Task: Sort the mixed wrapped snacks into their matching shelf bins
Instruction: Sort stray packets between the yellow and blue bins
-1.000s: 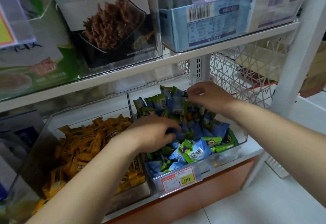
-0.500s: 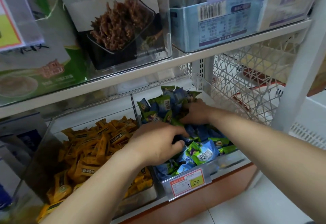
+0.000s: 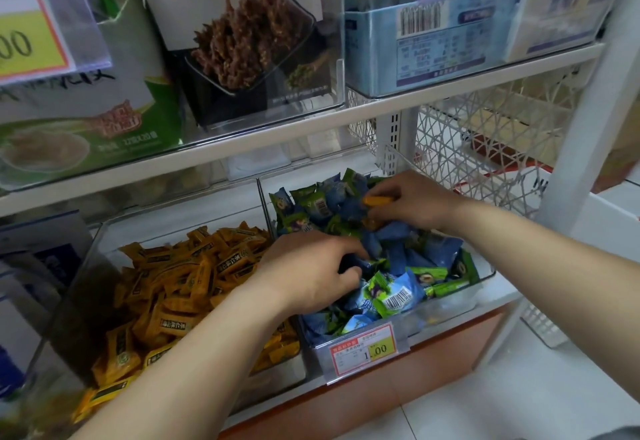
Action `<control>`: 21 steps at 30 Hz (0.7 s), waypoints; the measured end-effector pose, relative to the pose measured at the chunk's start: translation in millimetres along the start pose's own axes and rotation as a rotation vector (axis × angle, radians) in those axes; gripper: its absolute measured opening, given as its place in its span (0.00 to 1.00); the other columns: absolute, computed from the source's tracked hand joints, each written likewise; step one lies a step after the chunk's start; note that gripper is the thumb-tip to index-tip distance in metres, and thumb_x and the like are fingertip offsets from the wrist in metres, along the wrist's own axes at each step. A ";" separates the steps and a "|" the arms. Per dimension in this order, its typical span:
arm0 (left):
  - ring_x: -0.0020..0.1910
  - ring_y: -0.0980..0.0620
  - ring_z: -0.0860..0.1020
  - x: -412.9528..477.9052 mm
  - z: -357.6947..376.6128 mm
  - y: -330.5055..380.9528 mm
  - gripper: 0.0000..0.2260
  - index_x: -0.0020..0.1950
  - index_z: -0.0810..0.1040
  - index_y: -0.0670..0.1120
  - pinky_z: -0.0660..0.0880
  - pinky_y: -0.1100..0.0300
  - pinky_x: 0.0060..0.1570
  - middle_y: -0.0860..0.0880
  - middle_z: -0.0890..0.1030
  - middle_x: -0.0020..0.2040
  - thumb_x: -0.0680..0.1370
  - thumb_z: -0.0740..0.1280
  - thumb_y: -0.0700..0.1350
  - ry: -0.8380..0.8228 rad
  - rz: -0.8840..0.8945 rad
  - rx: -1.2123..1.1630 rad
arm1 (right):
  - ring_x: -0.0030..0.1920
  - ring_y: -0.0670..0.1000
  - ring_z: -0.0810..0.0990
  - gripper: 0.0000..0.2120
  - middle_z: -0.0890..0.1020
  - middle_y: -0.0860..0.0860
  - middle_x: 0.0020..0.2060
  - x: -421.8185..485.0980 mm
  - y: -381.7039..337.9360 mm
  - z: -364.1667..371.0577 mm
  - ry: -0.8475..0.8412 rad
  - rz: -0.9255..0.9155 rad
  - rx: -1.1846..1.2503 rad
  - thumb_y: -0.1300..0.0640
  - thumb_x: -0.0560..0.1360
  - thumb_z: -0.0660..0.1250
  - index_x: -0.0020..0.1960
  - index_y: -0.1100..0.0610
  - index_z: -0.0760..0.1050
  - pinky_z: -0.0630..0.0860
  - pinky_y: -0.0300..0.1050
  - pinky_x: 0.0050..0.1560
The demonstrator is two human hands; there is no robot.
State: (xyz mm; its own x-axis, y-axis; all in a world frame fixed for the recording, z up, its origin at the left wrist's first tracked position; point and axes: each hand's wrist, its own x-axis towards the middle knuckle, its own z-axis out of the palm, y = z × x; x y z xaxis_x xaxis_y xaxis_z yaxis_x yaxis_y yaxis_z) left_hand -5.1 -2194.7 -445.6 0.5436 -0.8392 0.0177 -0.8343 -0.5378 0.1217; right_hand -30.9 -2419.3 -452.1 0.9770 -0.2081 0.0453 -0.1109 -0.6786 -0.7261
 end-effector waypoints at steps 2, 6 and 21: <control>0.50 0.53 0.79 0.0 0.0 -0.1 0.15 0.63 0.72 0.66 0.75 0.59 0.43 0.58 0.82 0.53 0.78 0.60 0.61 0.016 -0.003 -0.020 | 0.48 0.46 0.84 0.12 0.86 0.48 0.48 -9.0 -6.9 -10.3 -0.014 0.015 0.249 0.57 0.71 0.76 0.55 0.52 0.83 0.79 0.39 0.50; 0.53 0.54 0.79 2.0 1.8 0.9 0.17 0.64 0.72 0.62 0.78 0.55 0.49 0.59 0.81 0.57 0.76 0.62 0.61 0.144 -0.056 -0.116 | 0.47 0.55 0.86 0.11 0.85 0.56 0.50 -24.0 -18.5 -14.4 -0.048 0.095 0.724 0.64 0.74 0.71 0.56 0.58 0.79 0.82 0.44 0.46; 0.48 0.67 0.78 -17.8 -25.9 -2.3 0.13 0.51 0.78 0.63 0.70 0.74 0.47 0.65 0.82 0.47 0.71 0.76 0.52 0.667 -0.022 -0.552 | 0.51 0.58 0.84 0.19 0.83 0.59 0.54 -56.9 -76.9 13.6 -0.308 0.091 1.070 0.51 0.72 0.69 0.59 0.61 0.77 0.83 0.50 0.50</control>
State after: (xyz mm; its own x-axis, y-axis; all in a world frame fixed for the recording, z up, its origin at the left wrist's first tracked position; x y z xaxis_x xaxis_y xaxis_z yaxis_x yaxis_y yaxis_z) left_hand -10.5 -2176.4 -420.5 0.6442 -0.5133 0.5671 -0.7524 -0.2923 0.5903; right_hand -75.5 -2345.7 -408.1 0.9930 0.0584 -0.1024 -0.1157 0.3170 -0.9413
